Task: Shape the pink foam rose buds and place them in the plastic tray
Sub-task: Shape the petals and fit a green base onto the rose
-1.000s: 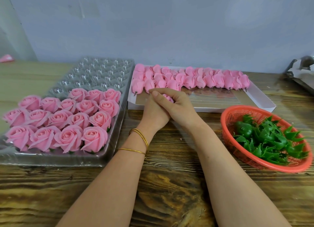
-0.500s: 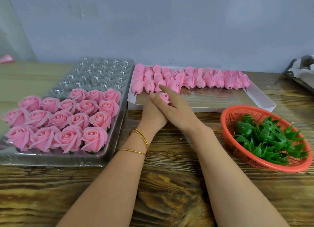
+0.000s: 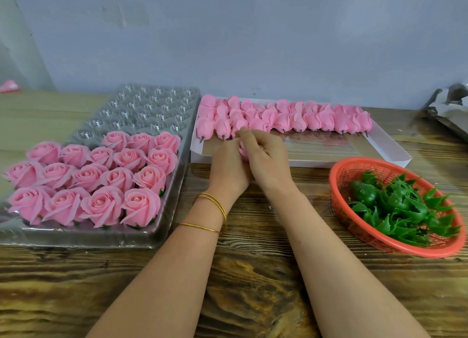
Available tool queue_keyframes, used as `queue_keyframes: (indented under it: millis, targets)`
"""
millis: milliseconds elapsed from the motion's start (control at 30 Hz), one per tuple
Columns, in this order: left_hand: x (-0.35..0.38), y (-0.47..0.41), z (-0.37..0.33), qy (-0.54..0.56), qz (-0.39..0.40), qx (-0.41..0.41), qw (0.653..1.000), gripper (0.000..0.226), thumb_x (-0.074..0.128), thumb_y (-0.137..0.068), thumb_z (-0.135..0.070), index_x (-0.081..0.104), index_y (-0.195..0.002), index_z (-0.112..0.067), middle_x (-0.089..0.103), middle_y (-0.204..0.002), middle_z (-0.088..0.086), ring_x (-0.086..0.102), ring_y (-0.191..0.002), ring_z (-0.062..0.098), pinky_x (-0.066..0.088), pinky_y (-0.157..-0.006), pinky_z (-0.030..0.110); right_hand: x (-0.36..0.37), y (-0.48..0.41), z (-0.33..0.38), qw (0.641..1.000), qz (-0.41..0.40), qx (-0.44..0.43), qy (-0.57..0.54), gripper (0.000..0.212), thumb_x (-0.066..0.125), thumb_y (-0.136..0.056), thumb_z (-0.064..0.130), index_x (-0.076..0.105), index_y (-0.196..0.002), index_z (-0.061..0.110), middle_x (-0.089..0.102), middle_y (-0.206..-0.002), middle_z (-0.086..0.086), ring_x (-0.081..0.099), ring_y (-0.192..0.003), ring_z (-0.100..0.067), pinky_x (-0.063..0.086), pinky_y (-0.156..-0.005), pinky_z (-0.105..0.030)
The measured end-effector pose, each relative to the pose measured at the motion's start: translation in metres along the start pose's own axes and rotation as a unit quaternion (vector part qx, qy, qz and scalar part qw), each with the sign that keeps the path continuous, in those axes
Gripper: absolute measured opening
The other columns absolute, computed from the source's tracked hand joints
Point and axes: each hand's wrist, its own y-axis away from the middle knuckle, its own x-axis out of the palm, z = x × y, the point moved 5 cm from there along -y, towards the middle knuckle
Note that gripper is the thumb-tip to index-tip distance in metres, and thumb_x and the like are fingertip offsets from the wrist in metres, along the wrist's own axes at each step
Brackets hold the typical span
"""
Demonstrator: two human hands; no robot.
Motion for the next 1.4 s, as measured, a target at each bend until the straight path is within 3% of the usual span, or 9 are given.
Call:
queue_keyframes:
  millis: [133,400,500,633,833,1033,1200,1333,1400]
  targets:
    - [-0.001,0.000,-0.002,-0.036,-0.015,0.028,0.999,0.016,0.056,-0.089,-0.006,0.070,-0.081,-0.005,0.071,-0.084,0.016,0.065,-0.084,0.031,0.030,-0.063,0.024,0.002,0.001,0.002,0.997,-0.007,-0.052,0.063,0.038,0.053,-0.095,0.011,0.042,-0.060,0.002,0.033,-0.056,0.001,0.028,-0.057,-0.008,0.023,-0.052,-0.025]
    - [-0.003,0.001,0.001,-0.012,-0.030,0.002,0.999,0.016,0.055,-0.091,-0.009,0.067,-0.080,-0.008,0.068,-0.079,0.010,0.057,-0.075,0.017,0.026,-0.058,0.018,0.008,0.002,-0.002,0.998,0.038,-0.023,0.048,0.041,0.050,-0.100,0.017,0.049,-0.062,0.032,0.047,-0.052,0.020,0.044,-0.057,0.001,0.032,-0.059,-0.017]
    - [-0.004,0.000,0.001,-0.011,-0.023,-0.008,1.000,0.022,0.053,-0.091,-0.010,0.057,-0.071,-0.019,0.055,-0.068,-0.005,0.053,-0.069,0.015,0.026,-0.056,0.020,0.010,0.003,-0.002,0.998,0.068,0.007,0.017,0.019,0.051,-0.101,0.022,0.070,-0.096,0.021,0.070,-0.090,0.012,0.062,-0.091,-0.004,0.048,-0.085,-0.028]
    - [-0.004,-0.001,0.001,-0.012,-0.023,-0.009,1.000,0.023,0.052,-0.091,-0.010,0.054,-0.071,-0.021,0.051,-0.066,-0.008,0.048,-0.064,0.011,0.029,-0.054,0.019,0.009,0.005,-0.003,0.995,0.083,0.051,-0.020,0.036,0.057,-0.096,0.035,0.064,-0.123,0.012,0.067,-0.122,-0.001,0.059,-0.117,-0.012,0.043,-0.107,-0.040]
    - [-0.005,-0.002,0.002,-0.009,-0.043,0.007,0.999,0.025,0.051,-0.090,-0.007,0.051,-0.068,-0.018,0.037,-0.057,-0.017,0.032,-0.055,-0.008,0.032,-0.054,-0.001,0.010,0.008,0.006,0.991,0.131,-0.003,0.015,0.046,0.049,-0.097,0.042,0.060,-0.100,-0.002,0.065,-0.097,-0.020,0.061,-0.086,-0.015,0.049,-0.090,-0.049]
    - [-0.002,-0.004,0.001,-0.002,-0.035,0.017,0.999,0.035,0.049,-0.094,-0.009,0.049,-0.062,-0.021,0.040,-0.057,-0.015,0.035,-0.055,-0.006,0.033,-0.055,0.002,0.007,0.008,0.008,0.990,0.129,-0.032,0.054,0.041,0.053,-0.098,0.040,0.064,-0.098,0.000,0.069,-0.094,-0.015,0.064,-0.092,-0.027,0.050,-0.085,-0.050]
    - [-0.003,-0.003,0.003,0.113,-0.028,-0.035,0.993,0.031,0.059,-0.086,-0.009,0.055,-0.061,-0.027,0.051,-0.056,-0.014,0.051,-0.051,-0.008,0.036,-0.050,0.002,-0.002,0.001,0.002,0.989,0.080,0.089,-0.085,0.041,0.069,-0.088,0.035,0.065,-0.121,0.011,0.068,-0.118,-0.005,0.062,-0.115,-0.016,0.047,-0.104,-0.039]
    - [-0.001,-0.001,0.003,0.219,-0.027,-0.031,0.975,0.027,0.072,-0.073,-0.015,0.056,-0.057,-0.030,0.057,-0.051,-0.015,0.053,-0.052,-0.007,0.041,-0.049,0.013,-0.015,-0.004,0.001,0.958,0.049,0.132,-0.248,0.012,0.065,-0.087,0.004,0.069,-0.099,0.006,0.069,-0.100,-0.010,0.065,-0.095,-0.022,0.051,-0.078,-0.035]
    - [0.001,-0.002,0.002,0.242,-0.017,-0.024,0.970,0.025,0.070,-0.071,-0.018,0.055,-0.056,-0.031,0.059,-0.052,-0.018,0.054,-0.053,-0.005,0.042,-0.049,0.013,-0.016,-0.004,-0.001,0.949,0.057,0.143,-0.274,0.011,0.063,-0.086,-0.002,0.068,-0.094,0.002,0.069,-0.105,-0.013,0.065,-0.098,-0.022,0.052,-0.082,-0.035]
